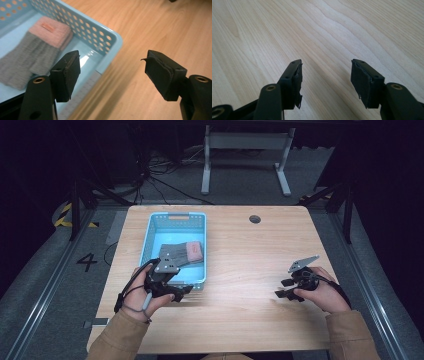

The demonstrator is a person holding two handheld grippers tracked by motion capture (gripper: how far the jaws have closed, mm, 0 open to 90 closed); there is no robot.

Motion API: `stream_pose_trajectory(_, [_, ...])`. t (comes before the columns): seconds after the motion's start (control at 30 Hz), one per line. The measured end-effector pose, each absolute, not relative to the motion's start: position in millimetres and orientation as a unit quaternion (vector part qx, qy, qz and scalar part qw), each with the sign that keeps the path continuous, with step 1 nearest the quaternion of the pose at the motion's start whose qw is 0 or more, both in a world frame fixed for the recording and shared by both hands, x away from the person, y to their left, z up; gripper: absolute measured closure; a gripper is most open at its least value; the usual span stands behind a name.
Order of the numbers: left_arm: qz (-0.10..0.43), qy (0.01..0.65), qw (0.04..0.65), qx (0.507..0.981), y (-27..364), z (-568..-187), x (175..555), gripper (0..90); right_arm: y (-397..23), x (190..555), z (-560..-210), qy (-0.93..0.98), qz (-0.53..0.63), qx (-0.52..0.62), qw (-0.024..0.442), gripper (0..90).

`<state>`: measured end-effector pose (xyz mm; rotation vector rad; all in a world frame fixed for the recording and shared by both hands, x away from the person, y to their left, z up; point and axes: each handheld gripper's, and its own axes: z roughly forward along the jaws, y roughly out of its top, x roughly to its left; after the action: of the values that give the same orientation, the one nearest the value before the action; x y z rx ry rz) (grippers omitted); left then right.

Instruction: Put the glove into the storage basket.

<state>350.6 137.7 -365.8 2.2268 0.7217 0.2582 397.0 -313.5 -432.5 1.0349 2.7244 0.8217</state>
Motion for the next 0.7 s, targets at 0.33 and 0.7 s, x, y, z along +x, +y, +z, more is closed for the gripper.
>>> stream_pose_trajectory(0.33, [0.041, 0.305, 0.392, 0.867, 138, -414, 333, 30.6, -315, 399, -437, 0.894, 0.267, 0.355, 0.062, 43.1])
stream_pose_trajectory(0.7, [0.04, 0.312, 0.355, 0.88, 126, -458, 335, 27.3, -318, 400, -439, 0.89, 0.269, 0.361, 0.068, 43.0])
